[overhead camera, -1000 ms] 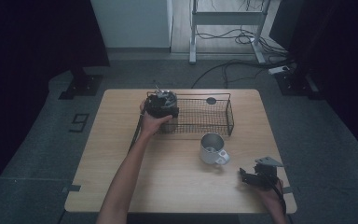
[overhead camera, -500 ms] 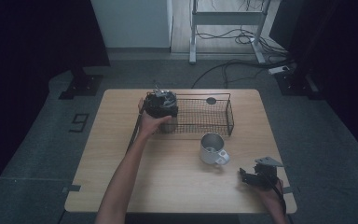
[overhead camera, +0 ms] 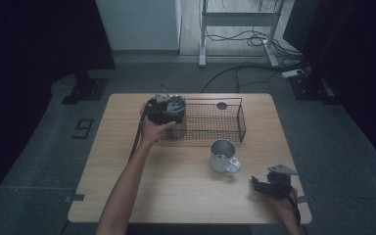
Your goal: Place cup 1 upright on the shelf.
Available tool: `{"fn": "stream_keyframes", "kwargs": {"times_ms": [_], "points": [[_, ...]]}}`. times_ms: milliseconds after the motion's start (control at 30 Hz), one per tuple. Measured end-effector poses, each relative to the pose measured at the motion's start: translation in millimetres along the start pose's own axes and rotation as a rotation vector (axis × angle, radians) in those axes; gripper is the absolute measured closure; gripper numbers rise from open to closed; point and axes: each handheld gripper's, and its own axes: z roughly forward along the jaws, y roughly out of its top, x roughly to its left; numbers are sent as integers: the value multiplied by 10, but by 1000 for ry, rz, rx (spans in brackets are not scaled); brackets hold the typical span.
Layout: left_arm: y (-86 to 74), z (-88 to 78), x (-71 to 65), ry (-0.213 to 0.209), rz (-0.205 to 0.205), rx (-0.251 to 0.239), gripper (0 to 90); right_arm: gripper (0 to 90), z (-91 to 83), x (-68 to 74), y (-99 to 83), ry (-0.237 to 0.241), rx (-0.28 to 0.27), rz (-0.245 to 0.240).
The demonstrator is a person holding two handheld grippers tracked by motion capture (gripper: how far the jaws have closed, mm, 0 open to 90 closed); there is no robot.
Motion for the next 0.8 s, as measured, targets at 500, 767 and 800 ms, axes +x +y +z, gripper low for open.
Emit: {"fn": "stream_keyframes", "kwargs": {"times_ms": [500,767,800], "points": [[-127,-347,-56,-26,28,-29,18,129,6,5,5,-4,-1,6],[-227,-628,-167,-51,42,-47,33,129,4,10,4,-10,0,8],[-233,-653,-181,-58,44,-46,36,129,4,11,4,-11,0,9]]}}
